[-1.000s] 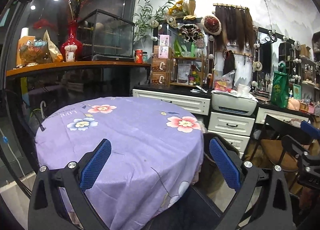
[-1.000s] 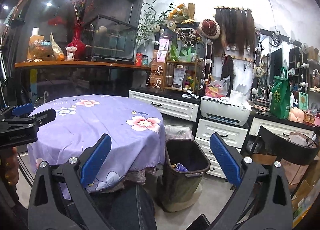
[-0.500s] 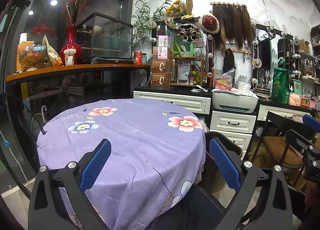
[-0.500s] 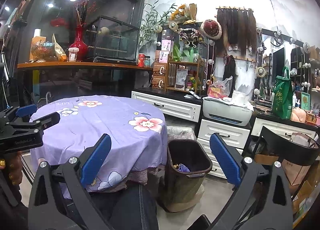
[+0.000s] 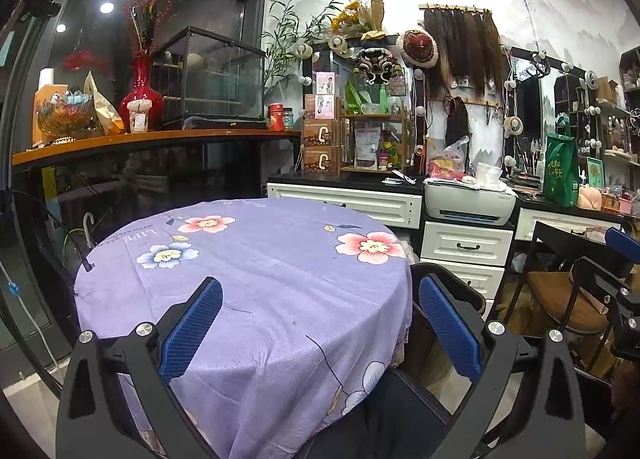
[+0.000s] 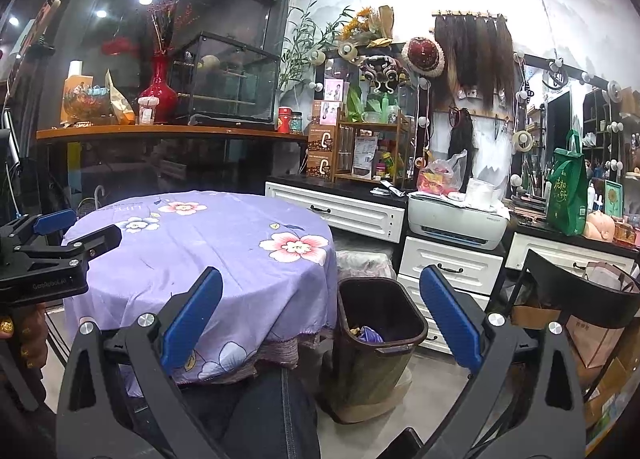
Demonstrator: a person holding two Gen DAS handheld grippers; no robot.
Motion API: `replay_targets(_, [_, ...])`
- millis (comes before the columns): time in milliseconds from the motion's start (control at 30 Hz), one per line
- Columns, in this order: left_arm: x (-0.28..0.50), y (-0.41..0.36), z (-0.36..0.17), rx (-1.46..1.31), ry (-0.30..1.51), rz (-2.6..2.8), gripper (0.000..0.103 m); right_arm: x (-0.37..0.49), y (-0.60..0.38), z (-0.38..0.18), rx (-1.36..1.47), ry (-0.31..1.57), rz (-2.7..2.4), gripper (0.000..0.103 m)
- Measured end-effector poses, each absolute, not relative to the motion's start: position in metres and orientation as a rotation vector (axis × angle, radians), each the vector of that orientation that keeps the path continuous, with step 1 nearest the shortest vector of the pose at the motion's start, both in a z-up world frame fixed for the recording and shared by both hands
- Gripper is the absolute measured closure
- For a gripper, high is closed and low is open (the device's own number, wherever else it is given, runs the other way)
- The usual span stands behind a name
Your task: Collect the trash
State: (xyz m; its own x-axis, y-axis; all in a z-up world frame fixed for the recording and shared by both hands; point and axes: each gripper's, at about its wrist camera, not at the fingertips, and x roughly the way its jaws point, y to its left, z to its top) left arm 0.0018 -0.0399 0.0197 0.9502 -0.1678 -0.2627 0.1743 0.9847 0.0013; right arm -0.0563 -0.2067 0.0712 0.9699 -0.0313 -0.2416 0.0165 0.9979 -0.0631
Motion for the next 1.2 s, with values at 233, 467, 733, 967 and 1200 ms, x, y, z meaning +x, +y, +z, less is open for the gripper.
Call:
replay_targets(233, [0.0017, -0.0406, 0.0198, 0.026, 0.267, -0.173, 0.005, -0.0554, -0.2041, 0.0682, -0.059, 0.249, -0.021, 0.006])
replay_targets(467, [0.002, -0.0403, 0.0197, 0.027, 0.269, -0.179, 0.005, -0.0547, -0.2019, 0.0666, -0.057, 0.259, -0.019, 0.006])
replay_targets(733, [0.0022, -0.04, 0.0199, 0.027, 0.269, -0.179, 0.005, -0.0556, -0.1996, 0.0665, -0.057, 0.26, -0.015, 0.006])
replay_targets(967, [0.0016, -0.0405, 0.0203, 0.029, 0.27, -0.182, 0.005, -0.0558, -0.1984, 0.0668, -0.059, 0.258, -0.015, 0.006])
replay_targets(1200, [0.0023, -0.0418, 0.0197, 0.033, 0.28, -0.183, 0.005, -0.0561, -0.1974, 0.0669, -0.06, 0.259, -0.014, 0.006])
